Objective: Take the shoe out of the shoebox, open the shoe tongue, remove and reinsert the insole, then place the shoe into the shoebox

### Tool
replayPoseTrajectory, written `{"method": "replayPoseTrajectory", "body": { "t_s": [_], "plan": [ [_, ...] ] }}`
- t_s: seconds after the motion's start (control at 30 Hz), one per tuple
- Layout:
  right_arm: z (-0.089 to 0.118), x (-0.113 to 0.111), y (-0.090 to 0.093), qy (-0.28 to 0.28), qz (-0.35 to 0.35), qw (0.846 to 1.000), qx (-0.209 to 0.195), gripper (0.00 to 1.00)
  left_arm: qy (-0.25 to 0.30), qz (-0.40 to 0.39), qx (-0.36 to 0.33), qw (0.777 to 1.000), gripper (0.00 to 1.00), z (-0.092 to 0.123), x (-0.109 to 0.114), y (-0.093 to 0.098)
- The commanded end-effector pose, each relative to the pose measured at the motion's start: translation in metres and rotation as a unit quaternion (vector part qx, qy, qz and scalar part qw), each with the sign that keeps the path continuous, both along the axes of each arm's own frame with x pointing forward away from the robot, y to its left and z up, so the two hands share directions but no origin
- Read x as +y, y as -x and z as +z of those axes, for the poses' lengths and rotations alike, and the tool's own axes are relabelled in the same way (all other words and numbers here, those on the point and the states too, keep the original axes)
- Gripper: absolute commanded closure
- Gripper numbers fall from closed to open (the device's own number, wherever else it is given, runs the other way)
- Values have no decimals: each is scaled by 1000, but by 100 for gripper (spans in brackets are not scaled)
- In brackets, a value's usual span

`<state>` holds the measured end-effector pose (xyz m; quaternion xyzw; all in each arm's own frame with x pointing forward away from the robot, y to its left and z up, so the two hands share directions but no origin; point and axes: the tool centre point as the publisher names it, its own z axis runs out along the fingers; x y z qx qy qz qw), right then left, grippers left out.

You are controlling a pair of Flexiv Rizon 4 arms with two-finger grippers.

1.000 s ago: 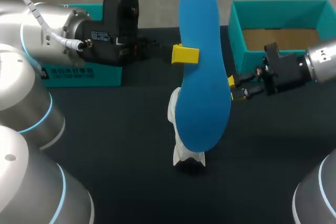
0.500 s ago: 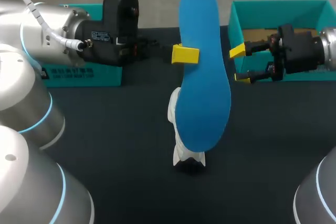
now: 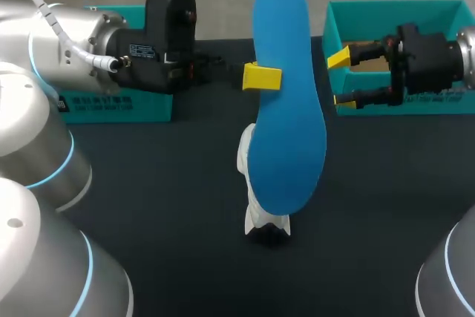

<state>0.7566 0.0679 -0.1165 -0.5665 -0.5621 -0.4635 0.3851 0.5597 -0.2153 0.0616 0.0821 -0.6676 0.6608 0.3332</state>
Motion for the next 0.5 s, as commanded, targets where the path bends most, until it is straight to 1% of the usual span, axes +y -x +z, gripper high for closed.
{"method": "replayPoseTrajectory", "body": {
  "t_s": [0.03, 0.1, 0.13, 0.2, 0.23, 0.33, 0.5],
  "plan": [
    [17, -3, 11, -15, -16, 1000, -8, 0, 1, -1, 0, 1000, 100, 0, -2, -1],
    [26, -5, 15, -20, -15, 1000, -14, 0, 1, -1, 0, 1000, 100, 0, -2, -1],
    [33, -5, 17, -44, -13, 999, -24, 0, 1, -1, 0, 1000, 100, 0, -2, -1],
    [38, -5, 19, -66, -8, 997, -24, 0, 1, -1, 0, 1000, 100, 0, -2, -1],
    [40, -3, 20, -63, -6, 998, -24, 0, 1, -1, 0, 1000, 100, 0, -2, -1],
    [39, 3, 18, -76, 10, 997, -18, 0, 1, -1, 0, 1000, 100, 0, -2, -1],
    [30, 15, 14, -63, 31, 998, -3, 0, 1, -1, 0, 1000, 100, 0, -2, -1]
  ]
}}
